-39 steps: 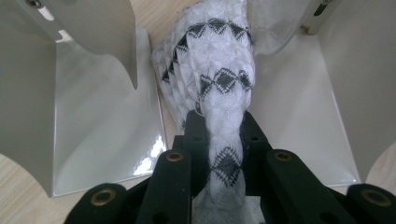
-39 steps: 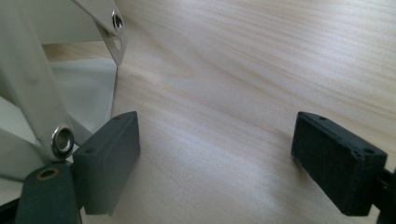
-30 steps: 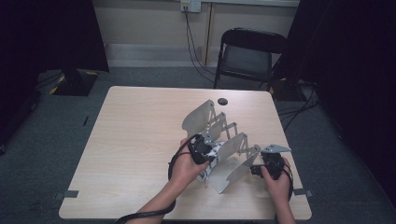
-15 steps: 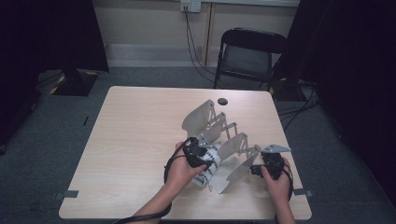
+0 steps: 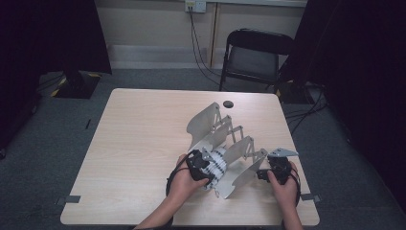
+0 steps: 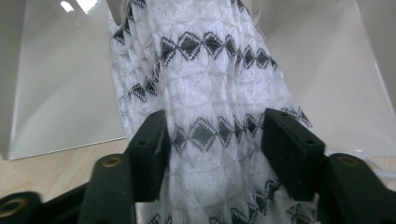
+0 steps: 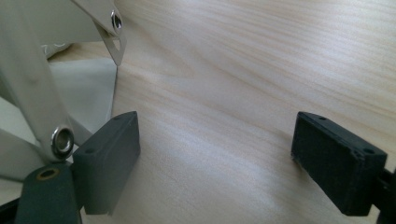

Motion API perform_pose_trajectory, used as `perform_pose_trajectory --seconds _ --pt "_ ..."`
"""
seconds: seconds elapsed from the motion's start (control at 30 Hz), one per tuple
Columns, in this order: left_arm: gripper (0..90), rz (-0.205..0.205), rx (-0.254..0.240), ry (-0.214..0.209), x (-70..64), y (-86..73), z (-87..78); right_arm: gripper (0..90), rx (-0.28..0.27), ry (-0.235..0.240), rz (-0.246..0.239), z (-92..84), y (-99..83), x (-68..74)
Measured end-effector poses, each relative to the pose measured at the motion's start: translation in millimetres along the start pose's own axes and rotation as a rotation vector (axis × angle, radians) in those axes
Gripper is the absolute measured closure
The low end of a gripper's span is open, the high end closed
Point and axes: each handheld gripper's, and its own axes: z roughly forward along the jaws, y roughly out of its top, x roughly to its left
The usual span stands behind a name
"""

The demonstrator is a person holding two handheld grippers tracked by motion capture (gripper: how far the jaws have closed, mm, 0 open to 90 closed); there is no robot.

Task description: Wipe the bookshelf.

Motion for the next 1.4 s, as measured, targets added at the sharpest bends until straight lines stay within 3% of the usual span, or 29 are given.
perform_pose_trajectory --seconds 0.1,0.17,0.23,0.37,0.5,0.7,0.8,0.93,1.07,1.13,1.23,1.4 --pt "62.5 0.015 0.005 -0.047 0.5 1.3 -0.1 15.0 0.0 0.0 0.0 0.0 0.0 0.0" --pt "73.9 0.033 0.027 -0.057 0.0 4.2 -0.6 15.0 0.0 0.0 0.0 0.0 0.0 0.0" --pt "78.5 0.055 0.032 -0.053 -0.7 7.2 -0.1 15.0 0.0 0.0 0.0 0.0 0.0 0.0" --pt "80.4 0.076 -0.002 -0.072 1.7 13.5 -3.8 15.0 0.0 0.0 0.0 0.0 0.0 0.0" --pt "80.5 0.109 -0.032 -0.076 -2.5 22.6 -10.3 15.0 0.0 0.0 0.0 0.0 0.0 0.0" --pt "80.5 0.162 -0.041 -0.105 -13.6 30.6 -12.5 15.0 0.0 0.0 0.0 0.0 0.0 0.0" --pt "80.5 0.165 -0.041 -0.106 -14.8 29.9 -11.3 15.0 0.0 0.0 0.0 0.0 0.0 0.0" --pt "79.2 0.128 -0.024 -0.084 -7.9 26.8 -9.9 15.0 0.0 0.0 0.0 0.0 0.0 0.0" --pt "69.5 0.083 -0.037 -0.041 -0.7 25.6 -10.5 15.0 0.0 0.0 0.0 0.0 0.0 0.0" --pt "66.1 0.062 -0.052 -0.046 -0.5 27.8 -10.6 15.0 0.0 0.0 0.0 0.0 0.0 0.0" --pt "58.3 0.092 -0.062 -0.023 -2.1 32.7 -7.5 15.0 0.0 0.0 0.0 0.0 0.0 0.0" --pt "49.2 0.096 -0.059 -0.009 -1.7 35.0 7.8 15.0 0.0 0.0 0.0 0.0 0.0 0.0"
